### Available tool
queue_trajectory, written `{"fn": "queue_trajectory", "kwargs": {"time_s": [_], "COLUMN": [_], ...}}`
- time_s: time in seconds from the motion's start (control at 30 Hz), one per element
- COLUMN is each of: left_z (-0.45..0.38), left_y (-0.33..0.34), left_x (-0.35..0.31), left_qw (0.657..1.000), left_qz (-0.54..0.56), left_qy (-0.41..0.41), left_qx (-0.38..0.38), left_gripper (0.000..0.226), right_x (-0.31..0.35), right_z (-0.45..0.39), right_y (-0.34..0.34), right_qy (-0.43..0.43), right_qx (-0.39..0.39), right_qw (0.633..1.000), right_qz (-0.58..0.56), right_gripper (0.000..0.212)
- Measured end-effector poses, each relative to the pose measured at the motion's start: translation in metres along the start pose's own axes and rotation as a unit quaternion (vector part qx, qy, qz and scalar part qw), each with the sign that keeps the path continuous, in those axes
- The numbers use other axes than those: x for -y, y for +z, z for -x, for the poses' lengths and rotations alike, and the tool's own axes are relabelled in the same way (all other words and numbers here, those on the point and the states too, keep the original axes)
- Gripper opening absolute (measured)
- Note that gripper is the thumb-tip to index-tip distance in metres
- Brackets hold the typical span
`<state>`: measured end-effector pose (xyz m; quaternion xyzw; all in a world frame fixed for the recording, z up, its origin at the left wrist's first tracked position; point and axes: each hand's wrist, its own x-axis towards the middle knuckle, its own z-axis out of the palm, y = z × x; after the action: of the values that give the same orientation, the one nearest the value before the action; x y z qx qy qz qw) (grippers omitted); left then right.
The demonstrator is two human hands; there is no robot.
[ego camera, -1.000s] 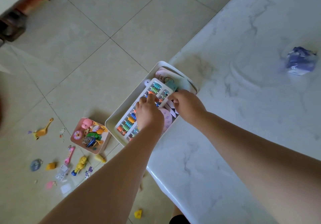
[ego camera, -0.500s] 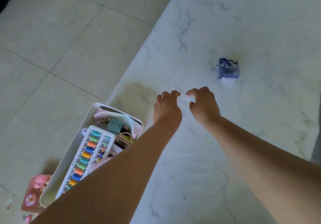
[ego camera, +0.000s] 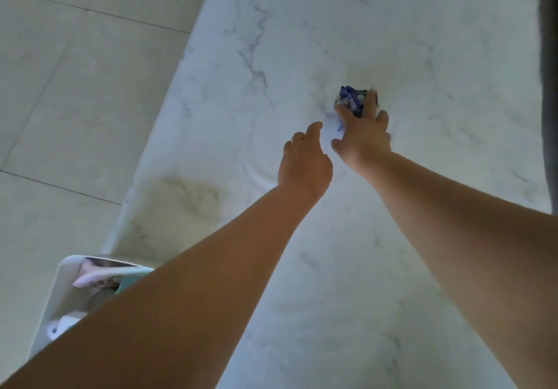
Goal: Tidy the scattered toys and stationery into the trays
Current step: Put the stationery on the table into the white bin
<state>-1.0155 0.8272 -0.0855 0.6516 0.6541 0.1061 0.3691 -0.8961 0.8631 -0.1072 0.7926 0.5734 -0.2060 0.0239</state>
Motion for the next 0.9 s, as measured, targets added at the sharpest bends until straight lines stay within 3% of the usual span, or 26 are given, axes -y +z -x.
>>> {"fn": "queue_trajectory", "kwargs": {"time_s": [0.1, 0.23, 0.37, 0.47, 0.6, 0.77, 0.9], "left_z": [0.002, 0.011, 0.036, 0.066, 0.119, 0.174, 0.224], "left_y": [0.001, -0.008, -0.025, -0.032, -0.043, -0.077, -0.104], "left_x": [0.01, 0.028, 0.036, 0.042, 0.059, 0.066, 0.093], "left_qw": [1.0, 0.995, 0.985, 0.963, 0.95, 0.936, 0.898], "left_qz": [0.02, 0.065, 0.119, 0.168, 0.183, 0.194, 0.232], "left_qy": [-0.013, -0.068, -0.122, -0.206, -0.25, -0.246, -0.265], "left_qx": [-0.005, -0.015, -0.035, -0.042, -0.033, -0.162, -0.266], "left_gripper": [0.058, 0.049, 0.046, 0.043, 0.038, 0.032, 0.029], "right_x": [0.001, 0.008, 0.023, 0.02, 0.018, 0.057, 0.104], "right_z": [0.001, 0.024, 0.087, 0.137, 0.177, 0.213, 0.249], "right_y": [0.01, 0.036, 0.056, 0.072, 0.074, 0.051, 0.049], "right_qy": [-0.028, -0.147, -0.226, -0.268, -0.318, -0.379, -0.442], "right_qx": [-0.064, -0.105, -0.082, -0.04, 0.013, 0.01, 0.018], "right_qw": [0.997, 0.982, 0.965, 0.949, 0.929, 0.904, 0.879], "right_qz": [-0.039, -0.049, -0.106, -0.16, -0.188, -0.198, -0.181], "right_gripper": [0.043, 0.027, 0.044, 0.06, 0.052, 0.041, 0.03]}}
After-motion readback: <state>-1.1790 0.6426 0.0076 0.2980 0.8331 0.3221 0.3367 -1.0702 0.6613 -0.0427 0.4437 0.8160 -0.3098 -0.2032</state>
